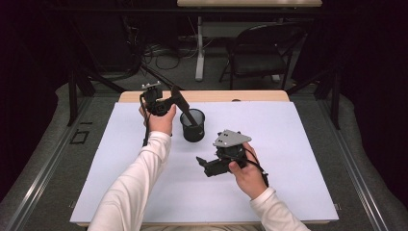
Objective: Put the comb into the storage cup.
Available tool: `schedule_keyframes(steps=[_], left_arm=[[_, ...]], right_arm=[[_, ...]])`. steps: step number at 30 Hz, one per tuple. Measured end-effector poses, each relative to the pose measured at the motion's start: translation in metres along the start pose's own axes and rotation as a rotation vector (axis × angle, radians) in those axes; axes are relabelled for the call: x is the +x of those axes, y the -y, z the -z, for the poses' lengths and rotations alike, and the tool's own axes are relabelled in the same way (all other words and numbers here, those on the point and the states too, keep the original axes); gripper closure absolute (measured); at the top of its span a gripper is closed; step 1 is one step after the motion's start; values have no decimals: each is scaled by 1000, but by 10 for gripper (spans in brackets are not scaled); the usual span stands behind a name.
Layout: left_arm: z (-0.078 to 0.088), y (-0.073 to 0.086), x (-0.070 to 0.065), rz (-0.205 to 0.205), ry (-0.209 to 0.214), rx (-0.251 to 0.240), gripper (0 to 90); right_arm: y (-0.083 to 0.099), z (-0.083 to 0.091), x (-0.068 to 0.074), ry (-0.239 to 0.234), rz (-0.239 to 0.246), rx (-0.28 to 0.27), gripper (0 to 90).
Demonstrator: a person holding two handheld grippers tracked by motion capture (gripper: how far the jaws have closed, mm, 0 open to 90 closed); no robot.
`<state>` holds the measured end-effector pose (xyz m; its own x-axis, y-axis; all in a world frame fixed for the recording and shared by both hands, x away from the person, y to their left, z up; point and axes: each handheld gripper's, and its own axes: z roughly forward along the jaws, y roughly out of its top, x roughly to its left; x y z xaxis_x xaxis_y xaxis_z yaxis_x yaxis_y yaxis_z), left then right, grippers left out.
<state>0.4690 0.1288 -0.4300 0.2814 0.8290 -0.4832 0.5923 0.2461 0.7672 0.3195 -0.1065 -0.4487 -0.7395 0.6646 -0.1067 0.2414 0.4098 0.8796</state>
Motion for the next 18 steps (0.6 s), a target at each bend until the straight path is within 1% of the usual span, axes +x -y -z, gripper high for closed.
schedule_keyframes(steps=[1,7,11,18], left_arm=[[-1,0,0,6,2,-1,840],[-4,3,0,-3,-3,6,840],[-5,5,1,-2,-5,14,840],[-7,7,4,12,-5,11,840]], right_arm=[[0,0,0,0,0,-1,0],[0,1,0,2,-4,-3,0],[0,1,0,0,-4,-4,0],[0,0,1,-1,0,-2,0]])
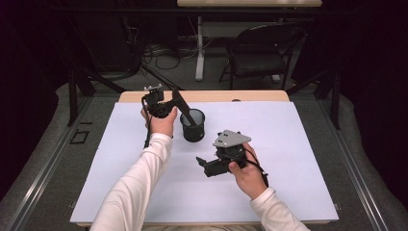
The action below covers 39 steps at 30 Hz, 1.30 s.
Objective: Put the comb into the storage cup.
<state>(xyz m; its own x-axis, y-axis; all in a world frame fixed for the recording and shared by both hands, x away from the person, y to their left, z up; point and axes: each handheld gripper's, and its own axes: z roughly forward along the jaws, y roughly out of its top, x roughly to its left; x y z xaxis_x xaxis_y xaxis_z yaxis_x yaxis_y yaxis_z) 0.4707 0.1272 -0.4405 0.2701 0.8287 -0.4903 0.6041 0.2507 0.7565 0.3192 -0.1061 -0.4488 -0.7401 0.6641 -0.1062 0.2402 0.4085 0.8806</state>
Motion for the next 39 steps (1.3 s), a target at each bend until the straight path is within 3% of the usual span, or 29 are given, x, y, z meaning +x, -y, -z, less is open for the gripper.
schedule_keyframes(steps=[10,20,31,39], left_arm=[[0,0,2,5,-1,3,839],[1,1,12,63,-1,-6,838],[3,2,21,87,1,-7,837],[4,3,31,132,5,-8,836]], right_arm=[[0,0,0,-1,0,2,0],[0,-1,1,-1,0,3,0],[0,-1,1,-3,0,4,0],[0,-1,1,-3,-1,5,0]])
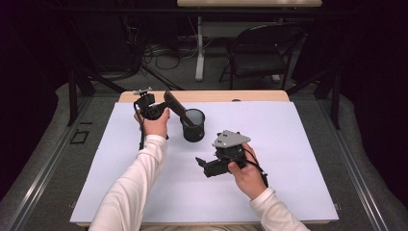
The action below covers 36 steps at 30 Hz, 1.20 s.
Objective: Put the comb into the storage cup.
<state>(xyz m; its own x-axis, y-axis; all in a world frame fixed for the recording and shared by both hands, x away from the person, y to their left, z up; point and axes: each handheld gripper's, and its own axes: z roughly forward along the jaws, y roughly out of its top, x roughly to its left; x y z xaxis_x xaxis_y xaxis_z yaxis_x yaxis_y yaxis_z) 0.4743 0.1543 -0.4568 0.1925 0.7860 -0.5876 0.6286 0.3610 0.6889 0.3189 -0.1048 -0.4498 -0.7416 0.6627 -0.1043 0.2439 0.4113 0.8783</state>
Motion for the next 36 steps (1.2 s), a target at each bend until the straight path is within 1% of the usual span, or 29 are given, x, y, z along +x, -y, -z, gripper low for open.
schedule_keyframes(steps=[3,7,9,11,21,25,28,30,32,34,36], left_arm=[[0,0,1,15,2,-5,836],[0,0,1,2,-3,-2,834],[0,0,1,8,-5,-4,832],[0,0,1,2,-7,-4,830],[0,0,1,0,-12,-5,818],[1,-1,2,4,-13,-15,781],[3,-2,2,-3,-7,-15,764],[3,-2,2,-3,-7,-18,731],[4,-2,2,6,-5,-22,711],[4,-2,2,-1,-12,-22,689],[5,-3,3,-8,-9,-20,677]], right_arm=[[0,0,0,-2,1,1,0],[0,-1,0,1,0,2,0],[0,-1,0,0,0,1,0],[0,0,0,0,0,1,0],[1,-1,0,0,-1,1,0],[1,-1,0,1,0,2,0],[1,-1,0,1,1,2,0],[1,-1,0,1,0,1,0],[1,-1,-1,1,-1,1,0],[1,-1,-1,2,-1,0,0],[1,-1,-1,1,0,1,0]])
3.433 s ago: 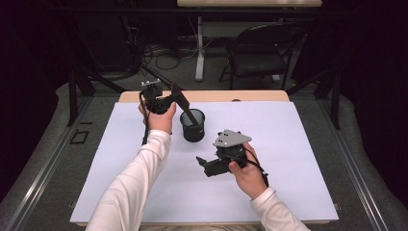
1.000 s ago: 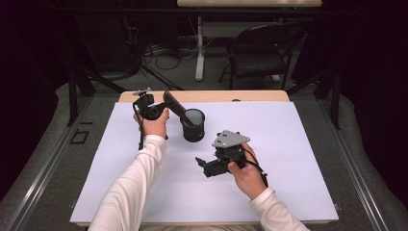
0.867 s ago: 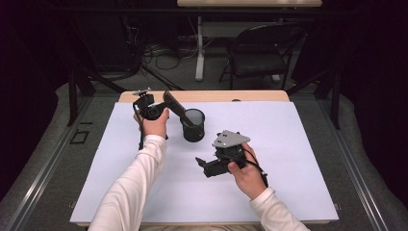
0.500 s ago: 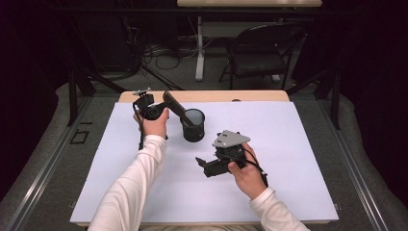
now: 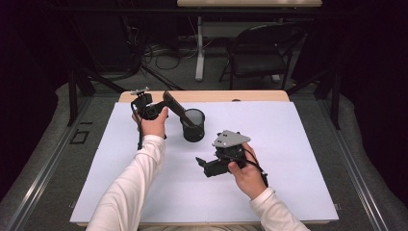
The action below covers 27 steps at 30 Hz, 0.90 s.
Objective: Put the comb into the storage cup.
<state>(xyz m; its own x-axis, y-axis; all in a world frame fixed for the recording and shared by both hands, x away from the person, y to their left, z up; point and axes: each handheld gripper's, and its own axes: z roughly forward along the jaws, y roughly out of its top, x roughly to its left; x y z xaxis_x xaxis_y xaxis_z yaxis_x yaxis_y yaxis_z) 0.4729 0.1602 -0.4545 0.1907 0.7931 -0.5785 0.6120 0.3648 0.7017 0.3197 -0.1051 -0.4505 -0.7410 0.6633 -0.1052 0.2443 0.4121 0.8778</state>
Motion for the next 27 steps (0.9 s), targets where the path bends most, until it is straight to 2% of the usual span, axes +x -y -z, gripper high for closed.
schedule_keyframes(steps=[4,12,16,22,27], left_arm=[[2,-1,0,3,9,2,626],[4,-1,-2,-19,17,2,563],[5,0,-4,-50,-6,-2,549],[8,0,-7,-67,17,-7,474],[11,-1,-9,-107,16,-19,442]], right_arm=[[0,0,0,0,0,0,0],[0,-1,0,2,2,4,0],[0,0,0,3,1,3,0],[0,0,0,3,0,2,0],[0,0,-1,7,1,3,0]])
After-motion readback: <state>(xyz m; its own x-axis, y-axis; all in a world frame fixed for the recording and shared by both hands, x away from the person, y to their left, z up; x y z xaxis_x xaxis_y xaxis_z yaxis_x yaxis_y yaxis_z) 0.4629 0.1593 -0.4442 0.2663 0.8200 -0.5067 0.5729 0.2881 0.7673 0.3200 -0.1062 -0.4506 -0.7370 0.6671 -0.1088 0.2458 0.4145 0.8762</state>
